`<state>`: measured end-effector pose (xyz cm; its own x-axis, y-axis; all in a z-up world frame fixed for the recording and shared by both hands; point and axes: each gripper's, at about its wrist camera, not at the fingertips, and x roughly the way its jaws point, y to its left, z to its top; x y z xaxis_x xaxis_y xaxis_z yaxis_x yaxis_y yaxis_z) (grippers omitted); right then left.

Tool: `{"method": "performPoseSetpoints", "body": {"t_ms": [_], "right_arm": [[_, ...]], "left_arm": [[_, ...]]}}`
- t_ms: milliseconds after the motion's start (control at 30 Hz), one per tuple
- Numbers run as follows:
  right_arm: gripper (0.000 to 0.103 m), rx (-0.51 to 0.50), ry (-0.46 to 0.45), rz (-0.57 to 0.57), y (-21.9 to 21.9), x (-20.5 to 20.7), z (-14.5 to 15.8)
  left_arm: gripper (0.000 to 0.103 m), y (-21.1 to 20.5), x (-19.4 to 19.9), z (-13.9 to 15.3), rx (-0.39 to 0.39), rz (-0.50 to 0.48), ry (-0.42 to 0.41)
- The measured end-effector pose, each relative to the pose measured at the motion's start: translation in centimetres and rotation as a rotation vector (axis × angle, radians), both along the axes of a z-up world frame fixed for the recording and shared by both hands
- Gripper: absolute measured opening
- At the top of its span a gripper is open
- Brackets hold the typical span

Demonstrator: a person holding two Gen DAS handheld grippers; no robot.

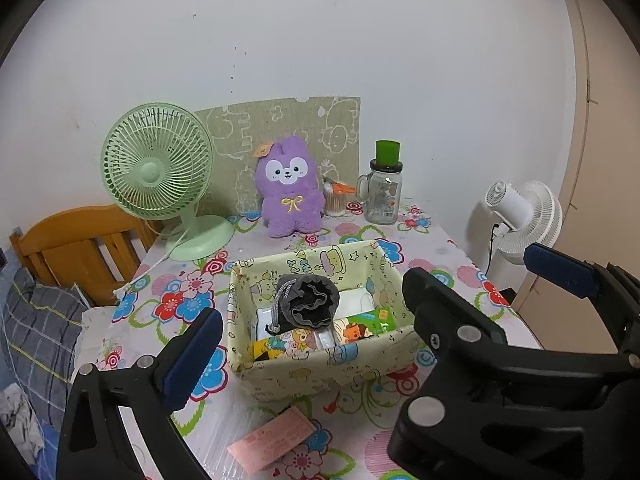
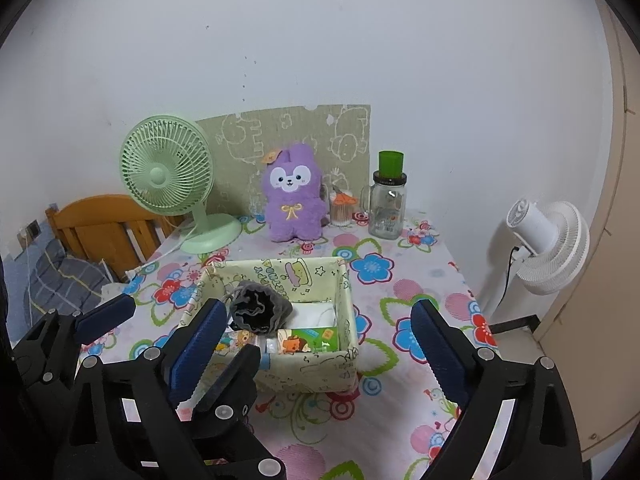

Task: Organize soft objects
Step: 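Withdraw both tools from the box toward the straw pack and pink packet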

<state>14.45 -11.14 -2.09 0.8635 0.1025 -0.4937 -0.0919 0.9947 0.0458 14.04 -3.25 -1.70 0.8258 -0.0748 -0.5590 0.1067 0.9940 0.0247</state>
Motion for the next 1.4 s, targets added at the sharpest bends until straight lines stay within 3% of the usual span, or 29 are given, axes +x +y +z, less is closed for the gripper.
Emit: {"method": "performPoseSetpoints", "body": {"t_ms": [733, 1400], "right_arm": [[0.097, -0.002, -0.026, 0.010, 0.5, -5.2, 0.4], [0.098, -0.017, -0.013, 0.029, 2.1, -7.2, -1.3]], "left_arm": [[0.103, 0.1, -4.6, 0.5, 0.002, -0.004, -0.026], [0.103, 1.5, -7.6, -1.2, 0.002, 0.024, -0.004]]}}
